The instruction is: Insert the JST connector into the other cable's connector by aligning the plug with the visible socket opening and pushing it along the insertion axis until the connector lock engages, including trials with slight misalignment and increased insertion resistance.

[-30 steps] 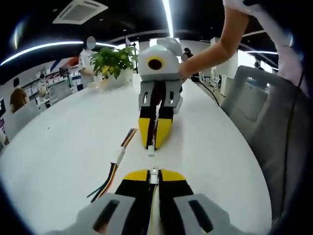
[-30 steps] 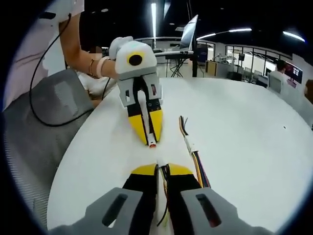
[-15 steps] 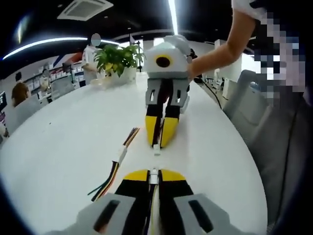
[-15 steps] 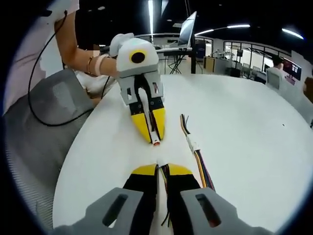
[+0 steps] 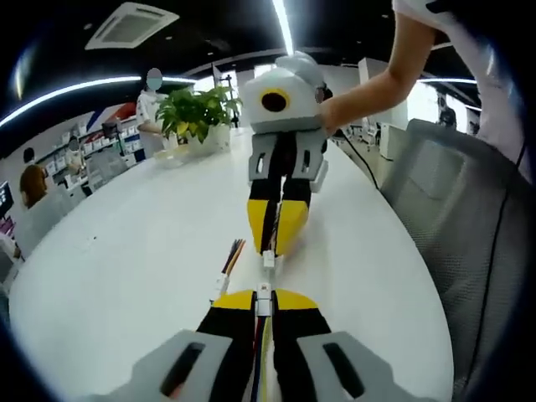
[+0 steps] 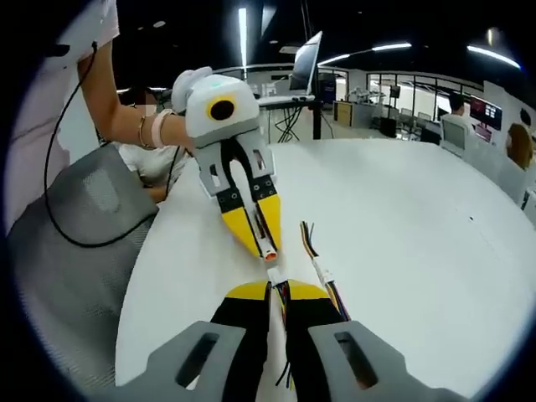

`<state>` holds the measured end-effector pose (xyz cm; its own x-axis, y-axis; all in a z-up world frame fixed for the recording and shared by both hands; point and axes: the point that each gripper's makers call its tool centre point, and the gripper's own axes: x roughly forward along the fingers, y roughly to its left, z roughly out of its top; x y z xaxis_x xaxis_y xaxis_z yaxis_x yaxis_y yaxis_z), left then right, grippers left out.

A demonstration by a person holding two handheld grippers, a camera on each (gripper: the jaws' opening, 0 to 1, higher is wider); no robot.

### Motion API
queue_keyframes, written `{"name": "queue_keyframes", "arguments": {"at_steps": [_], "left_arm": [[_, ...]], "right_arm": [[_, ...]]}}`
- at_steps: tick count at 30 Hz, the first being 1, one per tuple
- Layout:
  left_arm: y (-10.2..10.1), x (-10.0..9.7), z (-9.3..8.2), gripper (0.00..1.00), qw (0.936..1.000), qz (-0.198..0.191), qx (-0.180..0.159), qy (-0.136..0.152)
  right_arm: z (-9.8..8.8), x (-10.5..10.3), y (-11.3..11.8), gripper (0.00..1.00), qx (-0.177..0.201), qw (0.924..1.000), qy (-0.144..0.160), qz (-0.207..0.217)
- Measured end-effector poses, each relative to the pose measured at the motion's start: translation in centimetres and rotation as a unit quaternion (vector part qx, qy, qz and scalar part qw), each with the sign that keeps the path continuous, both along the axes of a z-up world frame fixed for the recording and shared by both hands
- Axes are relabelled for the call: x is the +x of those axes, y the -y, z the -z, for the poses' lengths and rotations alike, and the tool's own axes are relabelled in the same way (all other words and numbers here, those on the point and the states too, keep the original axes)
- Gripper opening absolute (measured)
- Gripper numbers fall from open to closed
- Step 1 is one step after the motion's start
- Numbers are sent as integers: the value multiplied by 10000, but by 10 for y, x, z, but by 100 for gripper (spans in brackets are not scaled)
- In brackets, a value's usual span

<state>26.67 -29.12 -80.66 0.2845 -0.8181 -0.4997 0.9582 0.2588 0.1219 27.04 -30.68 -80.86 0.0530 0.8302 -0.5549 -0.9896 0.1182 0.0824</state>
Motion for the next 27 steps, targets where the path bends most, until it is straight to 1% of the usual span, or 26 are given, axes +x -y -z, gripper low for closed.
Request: {"name": "queue_keyframes", "arguments": {"at_steps": [3,6,13,22,27], "left_arm": [[1,-1,-4,0,10000,54,27,36],[1,-1,-4,0,10000,51,70,-28],[1,3,-5,0,9998,42,190,-88],[5,4,-7,0,9998,90,141,-116],[6,3,-5,0,9996,142,204,-91]], "right_arm": [[-3,1,-1,2,-37,10000,-7,76],[-7,-1,-3,2,-41,9999,-46,119],[-6,-4,-7,2,-106,9997,-115,193],[-7,-5,-8,2,-85,9997,-112,189],[-5,-4,-7,2,-106,9998,-90,162]]}}
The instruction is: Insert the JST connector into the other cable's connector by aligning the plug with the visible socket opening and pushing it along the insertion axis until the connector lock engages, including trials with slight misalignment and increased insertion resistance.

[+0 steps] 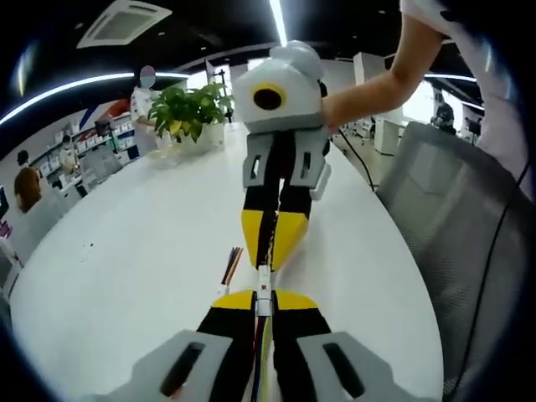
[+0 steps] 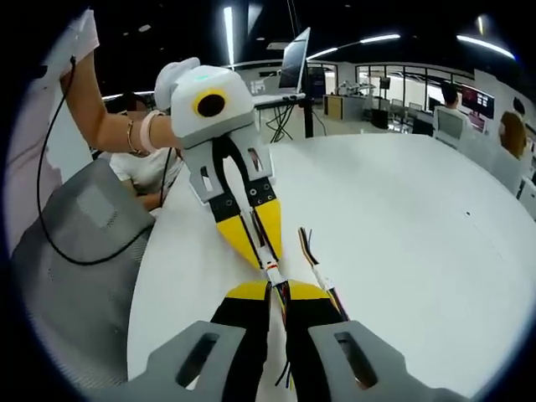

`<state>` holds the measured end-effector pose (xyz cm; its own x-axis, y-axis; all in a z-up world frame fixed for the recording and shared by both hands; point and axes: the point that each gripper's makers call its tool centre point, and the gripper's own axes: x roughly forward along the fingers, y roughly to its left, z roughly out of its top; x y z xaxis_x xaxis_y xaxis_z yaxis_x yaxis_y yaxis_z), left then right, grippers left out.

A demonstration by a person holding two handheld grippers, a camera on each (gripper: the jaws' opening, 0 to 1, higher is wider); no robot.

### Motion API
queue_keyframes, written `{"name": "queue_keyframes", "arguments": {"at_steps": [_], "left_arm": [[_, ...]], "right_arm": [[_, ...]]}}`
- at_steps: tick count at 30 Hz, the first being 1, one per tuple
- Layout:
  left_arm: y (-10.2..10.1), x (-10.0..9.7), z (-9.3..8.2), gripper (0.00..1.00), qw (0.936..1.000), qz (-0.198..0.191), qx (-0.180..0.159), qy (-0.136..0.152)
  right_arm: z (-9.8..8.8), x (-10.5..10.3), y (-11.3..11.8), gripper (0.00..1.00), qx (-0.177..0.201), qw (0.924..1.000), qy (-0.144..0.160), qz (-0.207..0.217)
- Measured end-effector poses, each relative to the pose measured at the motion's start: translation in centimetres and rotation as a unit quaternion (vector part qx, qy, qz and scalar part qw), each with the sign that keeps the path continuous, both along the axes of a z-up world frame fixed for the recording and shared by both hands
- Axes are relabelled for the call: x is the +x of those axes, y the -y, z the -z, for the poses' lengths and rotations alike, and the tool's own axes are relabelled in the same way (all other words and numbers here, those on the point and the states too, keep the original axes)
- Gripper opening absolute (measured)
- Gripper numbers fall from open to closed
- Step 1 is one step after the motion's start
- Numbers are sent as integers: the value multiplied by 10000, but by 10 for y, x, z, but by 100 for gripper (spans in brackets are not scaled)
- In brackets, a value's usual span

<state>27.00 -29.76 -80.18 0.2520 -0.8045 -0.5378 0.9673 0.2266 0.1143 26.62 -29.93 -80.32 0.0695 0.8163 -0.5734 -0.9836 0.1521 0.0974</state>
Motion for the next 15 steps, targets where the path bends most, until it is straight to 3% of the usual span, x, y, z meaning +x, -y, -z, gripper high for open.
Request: {"name": "queue_keyframes", "arguments": {"at_steps": [15], "left_arm": [[5,0,-2,0,9999,71,-70,-41]], "right_arm": [[0,0,-2,2,84,9999,37,-137]]}}
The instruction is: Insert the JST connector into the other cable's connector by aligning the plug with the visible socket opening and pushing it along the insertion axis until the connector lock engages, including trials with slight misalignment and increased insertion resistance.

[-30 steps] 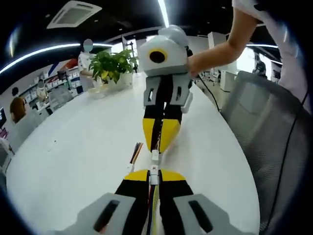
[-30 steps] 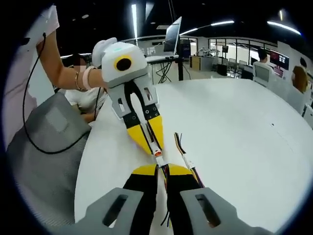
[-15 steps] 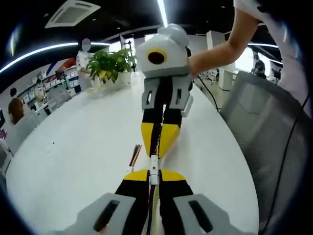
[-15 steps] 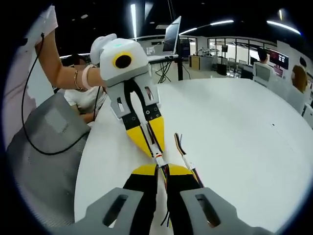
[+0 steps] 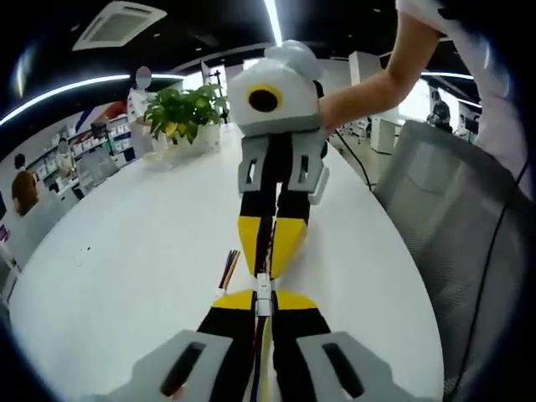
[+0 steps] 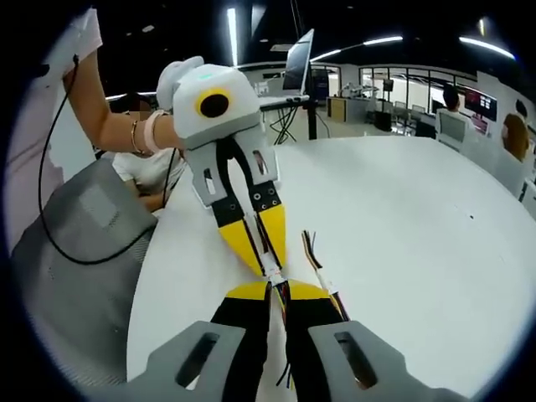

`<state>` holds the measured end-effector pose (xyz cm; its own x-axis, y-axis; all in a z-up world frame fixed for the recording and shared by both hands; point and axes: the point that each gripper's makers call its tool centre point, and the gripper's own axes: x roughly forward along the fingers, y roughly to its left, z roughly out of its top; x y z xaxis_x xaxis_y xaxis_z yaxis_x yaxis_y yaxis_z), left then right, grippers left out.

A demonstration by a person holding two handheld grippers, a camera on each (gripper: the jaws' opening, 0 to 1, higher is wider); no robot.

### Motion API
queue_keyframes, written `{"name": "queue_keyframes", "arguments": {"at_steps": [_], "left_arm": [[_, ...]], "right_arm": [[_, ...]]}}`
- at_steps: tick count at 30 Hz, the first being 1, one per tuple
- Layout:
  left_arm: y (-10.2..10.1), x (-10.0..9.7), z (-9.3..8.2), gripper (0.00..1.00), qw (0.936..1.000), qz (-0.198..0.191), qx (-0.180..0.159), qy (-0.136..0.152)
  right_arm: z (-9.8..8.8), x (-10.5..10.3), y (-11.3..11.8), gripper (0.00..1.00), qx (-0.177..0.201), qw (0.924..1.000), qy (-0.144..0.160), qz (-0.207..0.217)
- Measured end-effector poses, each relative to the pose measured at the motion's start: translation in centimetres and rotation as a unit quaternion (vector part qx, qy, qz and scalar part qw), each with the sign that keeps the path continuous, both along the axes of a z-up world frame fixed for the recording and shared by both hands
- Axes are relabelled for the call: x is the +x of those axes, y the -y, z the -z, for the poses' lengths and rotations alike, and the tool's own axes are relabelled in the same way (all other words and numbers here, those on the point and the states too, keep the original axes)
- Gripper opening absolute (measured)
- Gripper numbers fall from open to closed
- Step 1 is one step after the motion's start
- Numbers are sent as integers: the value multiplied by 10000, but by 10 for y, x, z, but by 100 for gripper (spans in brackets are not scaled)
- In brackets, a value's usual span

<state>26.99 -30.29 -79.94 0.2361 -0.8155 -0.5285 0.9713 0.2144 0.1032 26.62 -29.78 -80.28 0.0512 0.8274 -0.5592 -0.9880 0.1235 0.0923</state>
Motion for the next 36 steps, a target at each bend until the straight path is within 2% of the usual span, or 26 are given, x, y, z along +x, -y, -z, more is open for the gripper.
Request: {"name": "queue_keyframes", "arguments": {"at_steps": [5,8,13,19,21,28,30,36], "left_arm": [[2,1,-6,0,9999,-36,-133,12],[3,0,-8,0,9998,91,-102,138],[5,-3,-6,0,9998,174,-56,112],[4,0,1,0,9997,235,54,98],[5,1,7,0,9995,290,122,105],[5,8,19,0,9991,333,229,116],[4,9,22,0,9989,367,261,109],[4,15,31,0,9992,294,286,31]], "right_arm": [[-6,1,1,2,147,9999,36,-69],[-7,0,1,1,183,9998,41,-118],[-5,-2,2,1,203,9996,-7,-198],[2,-1,1,1,227,9995,-85,-187],[7,-1,1,1,172,9996,-29,-225],[17,5,1,2,202,9998,-59,-10],[21,8,1,2,205,9995,-179,130],[29,13,1,2,211,9996,-101,146]]}}
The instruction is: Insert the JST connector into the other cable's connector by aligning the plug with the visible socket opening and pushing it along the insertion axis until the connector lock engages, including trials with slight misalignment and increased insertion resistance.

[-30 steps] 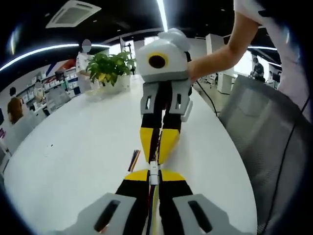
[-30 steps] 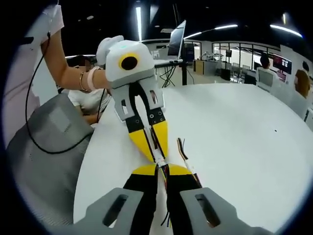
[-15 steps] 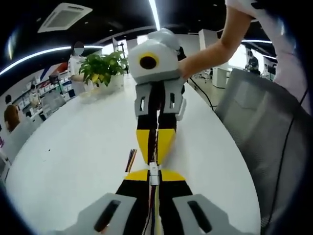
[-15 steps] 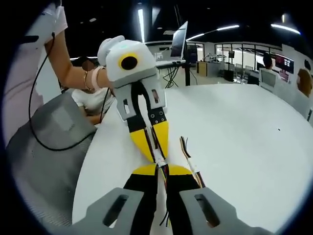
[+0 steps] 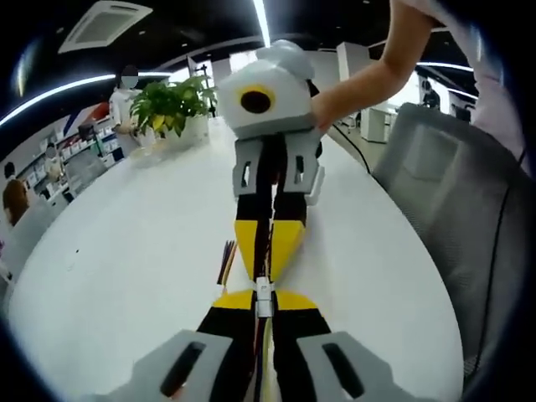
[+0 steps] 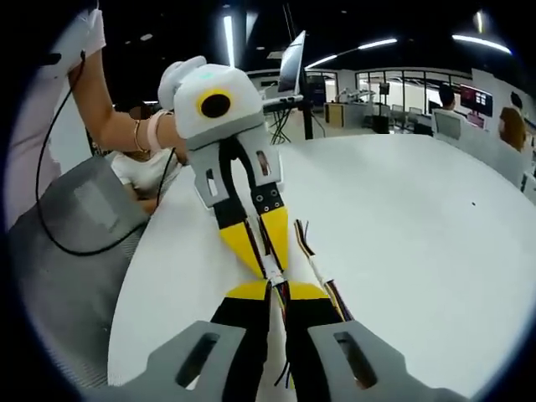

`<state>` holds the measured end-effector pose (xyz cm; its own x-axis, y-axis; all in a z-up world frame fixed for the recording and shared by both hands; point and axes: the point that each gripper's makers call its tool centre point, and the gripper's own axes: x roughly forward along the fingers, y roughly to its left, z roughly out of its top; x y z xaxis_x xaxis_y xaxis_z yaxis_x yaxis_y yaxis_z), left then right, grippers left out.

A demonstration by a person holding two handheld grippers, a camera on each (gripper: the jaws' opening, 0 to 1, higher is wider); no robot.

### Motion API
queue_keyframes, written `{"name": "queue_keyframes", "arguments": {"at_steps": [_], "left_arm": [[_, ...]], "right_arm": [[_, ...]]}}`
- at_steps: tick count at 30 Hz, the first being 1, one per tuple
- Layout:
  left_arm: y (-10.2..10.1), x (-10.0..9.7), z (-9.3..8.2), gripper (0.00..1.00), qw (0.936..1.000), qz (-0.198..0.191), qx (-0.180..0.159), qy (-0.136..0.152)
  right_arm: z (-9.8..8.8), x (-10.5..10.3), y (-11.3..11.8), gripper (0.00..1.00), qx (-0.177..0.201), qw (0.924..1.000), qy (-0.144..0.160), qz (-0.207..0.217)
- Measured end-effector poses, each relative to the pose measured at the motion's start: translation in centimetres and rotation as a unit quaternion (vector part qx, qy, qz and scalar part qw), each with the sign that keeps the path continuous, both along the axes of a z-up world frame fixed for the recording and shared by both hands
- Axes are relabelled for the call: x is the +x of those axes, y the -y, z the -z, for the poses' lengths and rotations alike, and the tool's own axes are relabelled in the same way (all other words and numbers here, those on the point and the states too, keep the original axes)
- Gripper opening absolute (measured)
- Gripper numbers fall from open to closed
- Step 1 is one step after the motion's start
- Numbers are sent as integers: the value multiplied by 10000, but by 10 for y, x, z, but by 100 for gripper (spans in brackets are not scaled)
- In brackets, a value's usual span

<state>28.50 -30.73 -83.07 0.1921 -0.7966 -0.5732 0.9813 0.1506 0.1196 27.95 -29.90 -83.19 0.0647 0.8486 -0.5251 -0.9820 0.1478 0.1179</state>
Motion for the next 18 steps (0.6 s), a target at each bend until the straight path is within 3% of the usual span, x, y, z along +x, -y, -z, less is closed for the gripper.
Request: {"name": "queue_keyframes", "arguments": {"at_steps": [8,18], "left_arm": [[-1,0,11,0,9999,-86,-35,-143],[1,-3,12,0,9995,-163,-99,-246]], "right_arm": [[12,2,-1,2,-115,9999,-53,0],[16,1,1,3,-163,9998,6,-75]]}}
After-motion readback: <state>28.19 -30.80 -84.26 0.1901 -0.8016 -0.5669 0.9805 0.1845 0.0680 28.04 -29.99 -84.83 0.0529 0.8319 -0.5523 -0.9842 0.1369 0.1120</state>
